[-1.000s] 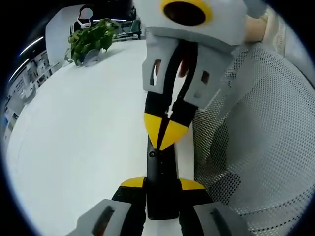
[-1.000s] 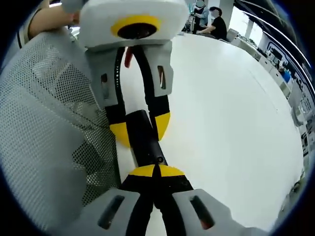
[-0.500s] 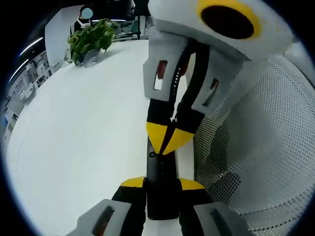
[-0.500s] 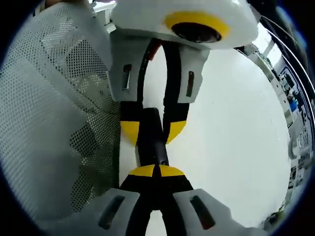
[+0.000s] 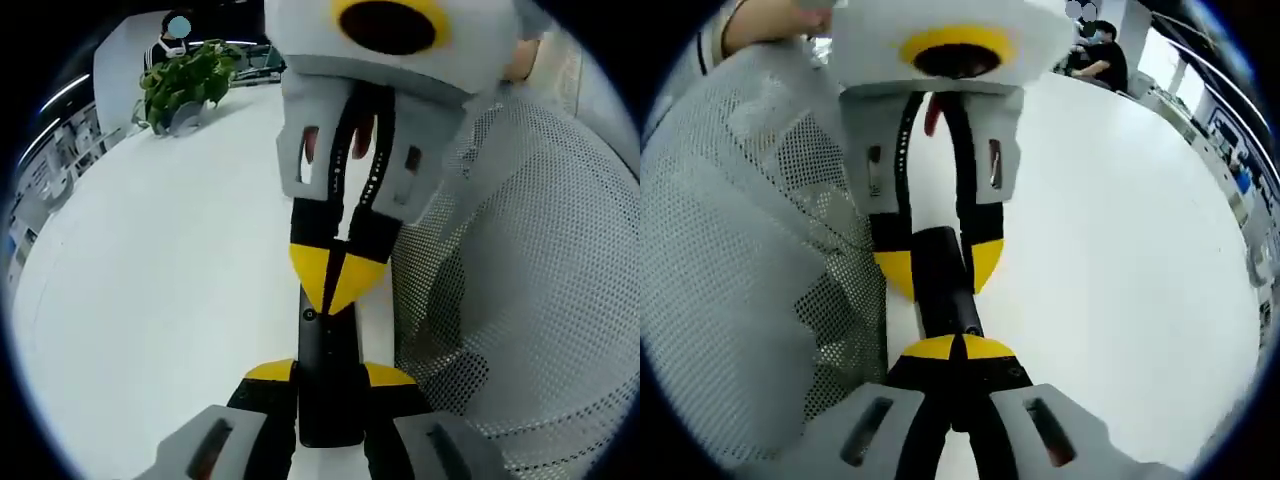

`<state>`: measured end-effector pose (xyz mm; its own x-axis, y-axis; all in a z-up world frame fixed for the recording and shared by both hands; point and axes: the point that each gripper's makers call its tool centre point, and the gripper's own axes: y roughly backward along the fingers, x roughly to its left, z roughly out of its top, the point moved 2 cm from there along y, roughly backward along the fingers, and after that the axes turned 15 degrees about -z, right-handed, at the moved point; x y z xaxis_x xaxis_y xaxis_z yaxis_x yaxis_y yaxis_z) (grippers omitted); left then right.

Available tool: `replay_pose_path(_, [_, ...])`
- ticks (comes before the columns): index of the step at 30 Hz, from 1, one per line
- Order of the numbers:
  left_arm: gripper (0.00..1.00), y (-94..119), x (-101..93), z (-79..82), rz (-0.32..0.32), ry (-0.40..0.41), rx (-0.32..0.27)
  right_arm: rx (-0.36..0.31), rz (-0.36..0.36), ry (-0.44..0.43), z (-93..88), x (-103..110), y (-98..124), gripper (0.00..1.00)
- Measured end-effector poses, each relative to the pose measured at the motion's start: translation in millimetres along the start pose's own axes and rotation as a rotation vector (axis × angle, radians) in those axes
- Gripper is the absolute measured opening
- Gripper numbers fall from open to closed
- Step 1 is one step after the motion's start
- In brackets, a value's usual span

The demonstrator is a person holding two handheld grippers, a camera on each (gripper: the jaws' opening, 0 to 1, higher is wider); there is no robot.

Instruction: Press the specified remote control buttons in sequence, fully releasing each button before pressing the next.

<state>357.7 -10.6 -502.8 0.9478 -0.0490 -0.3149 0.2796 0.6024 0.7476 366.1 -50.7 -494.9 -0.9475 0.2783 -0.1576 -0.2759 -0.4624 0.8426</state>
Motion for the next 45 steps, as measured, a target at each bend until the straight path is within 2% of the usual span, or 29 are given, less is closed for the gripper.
replay_pose_path(2, [0.24,0.1,0.1,-0.1,0.000,0.001,-0.002,-0.018,-0.011,0.003,-0.2,-3.0,-1.2,0.00])
replay_pose_path(6, [0.24,0.1,0.0,0.1,-0.001,0.001,-0.007,0.012,-0.042,0.028,1.9,-9.2,-5.1,0.00])
replay_pose_path(14, [0.24,1.3,0.1,0.0,-0.007,0.005,-0.031,0.144,0.080,0.043,4.5,-10.7,-7.2,0.00])
replay_pose_path(17, [0.24,1.4,0.3,-0.2,-0.010,0.007,-0.045,0.166,0.124,0.100,5.1,-9.7,-7.2,0.00])
replay_pose_path(19, [0.24,1.3,0.2,0.0,-0.012,0.009,-0.053,0.173,0.156,0.176,6.1,-8.9,-7.3,0.00])
replay_pose_path(20, [0.24,1.4,0.1,0.1,-0.013,0.011,-0.058,0.171,0.170,0.218,6.6,-8.3,-7.4,0.00])
replay_pose_path(21, [0.24,1.4,0.2,0.5,-0.016,0.021,-0.068,0.145,0.190,0.314,7.6,-7.2,-7.4,0.00])
replay_pose_path(22, [0.24,1.6,0.3,0.5,-0.017,0.023,-0.074,0.126,0.201,0.374,8.1,-6.3,-7.2,0.00])
replay_pose_path(23, [0.24,1.7,0.4,0.3,-0.019,0.025,-0.082,0.112,0.213,0.410,7.7,-5.2,-6.6,0.00])
replay_pose_path(27, [0.24,1.7,0.1,0.8,-0.022,0.029,-0.096,0.102,0.236,0.439,7.3,-5.5,-7.6,0.00])
replay_pose_path(29, [0.24,1.8,-0.5,1.2,-0.024,0.029,-0.098,0.117,0.251,0.437,8.2,-5.9,-8.7,0.00])
replay_pose_path(31, [0.24,1.9,-0.7,1.3,-0.026,0.027,-0.104,0.157,0.276,0.383,7.1,-5.6,-9.0,0.00])
replay_pose_path(33, [0.24,1.9,-0.7,1.3,-0.027,0.026,-0.108,0.176,0.301,0.374,8.7,-7.9,-11.8,0.00])
replay_pose_path(34, [0.24,1.7,-0.2,0.9,-0.027,0.025,-0.111,0.205,0.320,0.334,7.3,-6.2,-10.5,0.00])
replay_pose_path(37, [0.24,1.8,-0.4,0.9,-0.028,0.028,-0.118,0.241,0.350,0.259,7.4,-7.5,-11.8,0.00])
replay_pose_path(41, [0.24,1.5,-0.1,0.7,-0.028,0.030,-0.119,0.222,0.345,0.237,6.2,-8.0,-9.6,0.00])
replay_pose_path(45, [0.24,1.3,0.2,0.1,-0.028,0.030,-0.120,0.175,0.291,0.240,6.2,-6.4,-7.7,0.00])
